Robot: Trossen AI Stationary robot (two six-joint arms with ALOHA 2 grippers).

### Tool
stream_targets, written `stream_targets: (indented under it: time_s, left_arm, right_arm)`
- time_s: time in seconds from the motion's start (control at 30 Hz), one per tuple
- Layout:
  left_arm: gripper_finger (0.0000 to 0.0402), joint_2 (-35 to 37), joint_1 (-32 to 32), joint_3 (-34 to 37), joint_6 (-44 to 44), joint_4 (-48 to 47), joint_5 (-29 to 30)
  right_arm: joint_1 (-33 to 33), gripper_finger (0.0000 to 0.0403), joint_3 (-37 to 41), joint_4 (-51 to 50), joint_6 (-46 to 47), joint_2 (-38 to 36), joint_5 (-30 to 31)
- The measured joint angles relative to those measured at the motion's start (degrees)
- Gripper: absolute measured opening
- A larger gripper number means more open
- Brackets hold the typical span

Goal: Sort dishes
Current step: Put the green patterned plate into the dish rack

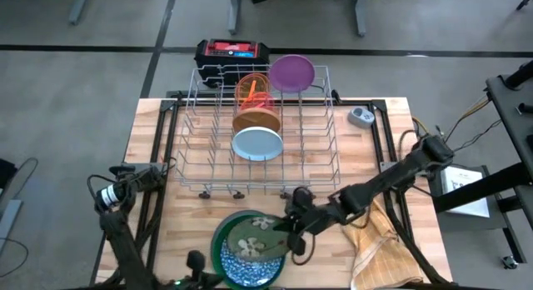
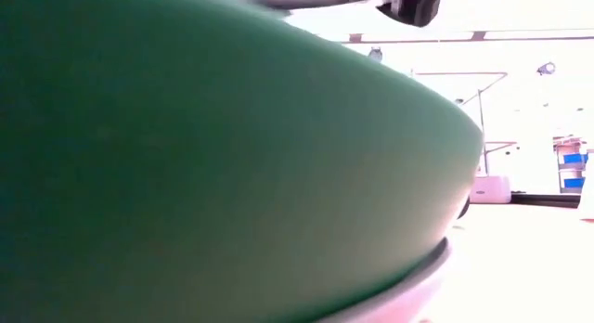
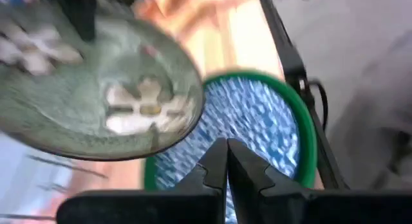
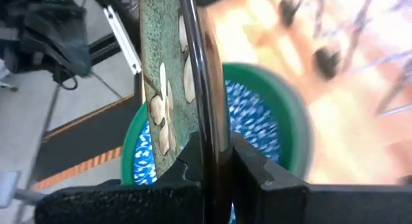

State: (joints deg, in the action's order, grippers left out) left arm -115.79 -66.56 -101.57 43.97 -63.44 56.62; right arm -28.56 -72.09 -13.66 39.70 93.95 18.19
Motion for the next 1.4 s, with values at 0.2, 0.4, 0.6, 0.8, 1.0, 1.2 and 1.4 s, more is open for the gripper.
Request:
stream_targets:
  time_s: [0.2,0.4,0.6,0.8,1.0,1.2,1.4]
  left_arm:
    - [0.0000,0.11,-5.21,-6.11,-0.05,-12.76,14.86]
    - [0.0000,0.17,-5.32,-8.52,-0.02,-22.55,18.70]
    - [0.0000,0.85,-5.34,-10.11,-2.53,-26.58,19.22]
    - [0.0000,1.29,-5.34,-8.47,0.86,-26.58,18.94]
    - [0.0000,1.39,-6.01,-3.90,2.14,-26.55,15.42]
    - [0.0000,2.42,-8.70,-3.36,4.25,-26.60,15.92]
    - [0.0000,2.42,-10.67,-3.31,8.09,-26.55,15.83]
  right_arm:
    - [0.84,0.0018,-6.49,-8.93,-14.29,-8.53,10.56]
    - [5.13,0.0018,-15.10,-5.53,-38.91,-11.98,17.16]
    - [15.45,0.0014,-24.35,-1.05,-56.50,-10.78,12.25]
    - [27.42,0.0014,-30.26,-1.13,-58.23,-4.13,3.69]
    - [34.72,0.0012,-36.49,-0.28,-58.85,5.47,-1.04]
    - [36.45,0.0012,-42.93,1.96,-62.91,15.84,-3.12]
    - [36.48,0.0012,-45.47,6.34,-65.76,23.23,-2.96]
